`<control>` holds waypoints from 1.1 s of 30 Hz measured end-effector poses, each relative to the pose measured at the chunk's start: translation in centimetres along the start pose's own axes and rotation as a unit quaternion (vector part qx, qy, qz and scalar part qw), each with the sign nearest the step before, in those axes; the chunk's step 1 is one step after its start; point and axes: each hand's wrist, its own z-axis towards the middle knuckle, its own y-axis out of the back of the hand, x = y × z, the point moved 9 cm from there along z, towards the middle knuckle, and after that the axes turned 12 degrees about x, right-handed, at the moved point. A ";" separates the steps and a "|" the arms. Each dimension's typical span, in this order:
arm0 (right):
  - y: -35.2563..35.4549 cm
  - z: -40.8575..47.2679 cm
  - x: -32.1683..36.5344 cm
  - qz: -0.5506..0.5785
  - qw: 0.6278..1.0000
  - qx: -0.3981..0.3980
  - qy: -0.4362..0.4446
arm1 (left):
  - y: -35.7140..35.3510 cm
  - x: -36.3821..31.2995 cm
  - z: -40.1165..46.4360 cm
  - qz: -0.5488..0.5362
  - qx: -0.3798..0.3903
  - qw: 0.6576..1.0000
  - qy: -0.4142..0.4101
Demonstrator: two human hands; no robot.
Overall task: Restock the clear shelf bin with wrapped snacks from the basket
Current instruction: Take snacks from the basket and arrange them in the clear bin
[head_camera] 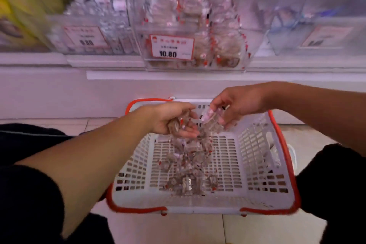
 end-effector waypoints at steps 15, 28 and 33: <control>0.4 -11.2 12.8 0.023 0.943 -0.164 0.287 | -9.9 -8.8 -12.2 0.037 0.111 0.983 -0.144; 2.5 -10.3 11.1 0.065 0.937 -0.248 0.238 | -10.5 -11.1 -10.7 -0.054 0.138 0.967 -0.207; 0.8 -8.7 11.5 0.067 0.939 -0.218 0.258 | -10.8 -10.5 -10.7 0.024 0.111 0.970 -0.214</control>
